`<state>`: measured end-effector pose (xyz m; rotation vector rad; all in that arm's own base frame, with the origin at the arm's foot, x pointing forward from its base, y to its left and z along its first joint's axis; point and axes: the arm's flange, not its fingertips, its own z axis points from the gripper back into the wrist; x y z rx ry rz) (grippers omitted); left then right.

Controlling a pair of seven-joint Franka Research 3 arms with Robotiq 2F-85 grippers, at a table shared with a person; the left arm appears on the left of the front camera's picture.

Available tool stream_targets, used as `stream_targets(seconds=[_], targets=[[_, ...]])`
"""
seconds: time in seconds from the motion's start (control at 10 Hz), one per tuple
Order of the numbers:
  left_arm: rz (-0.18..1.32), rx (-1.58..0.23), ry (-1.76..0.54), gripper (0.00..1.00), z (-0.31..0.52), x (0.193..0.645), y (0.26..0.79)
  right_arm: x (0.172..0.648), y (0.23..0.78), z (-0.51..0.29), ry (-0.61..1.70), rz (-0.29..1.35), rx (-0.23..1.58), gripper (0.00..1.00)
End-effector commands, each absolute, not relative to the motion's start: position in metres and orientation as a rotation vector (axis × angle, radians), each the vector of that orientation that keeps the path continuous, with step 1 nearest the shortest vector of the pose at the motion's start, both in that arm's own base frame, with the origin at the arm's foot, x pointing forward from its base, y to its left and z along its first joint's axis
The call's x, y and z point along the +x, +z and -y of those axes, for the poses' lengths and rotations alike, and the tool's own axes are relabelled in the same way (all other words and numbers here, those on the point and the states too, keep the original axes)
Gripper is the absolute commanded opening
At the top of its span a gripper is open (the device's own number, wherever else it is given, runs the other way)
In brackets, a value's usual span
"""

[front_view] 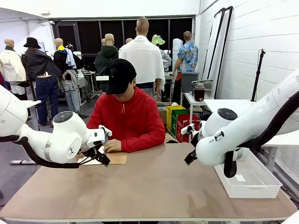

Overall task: Sort the paper based on its condition.
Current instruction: If a person hands you a paper, place it in the Organizing basket , and if it's crumpled, put it in the Trash can.

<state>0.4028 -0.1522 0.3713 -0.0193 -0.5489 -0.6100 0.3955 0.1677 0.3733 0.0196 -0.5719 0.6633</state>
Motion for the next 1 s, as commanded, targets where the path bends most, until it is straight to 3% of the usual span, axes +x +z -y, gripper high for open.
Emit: stream_targets(seconds=[0.0, 0.5, 0.9], targets=[[0.549, -0.02, -0.607, 1.0, 0.151, 0.403, 0.371, 0.396, 0.373, -0.168, 0.663, 0.572, 0.02, 1.0], [0.549, -0.019, -0.61, 1.0, 0.152, 0.403, 0.371, 0.396, 0.373, -0.168, 0.663, 0.572, 0.02, 1.0], [0.532, -0.026, -0.617, 1.0, 0.149, 0.397, 0.402, 0.396, 0.415, -0.164, 0.642, 0.593, 0.028, 1.0]])
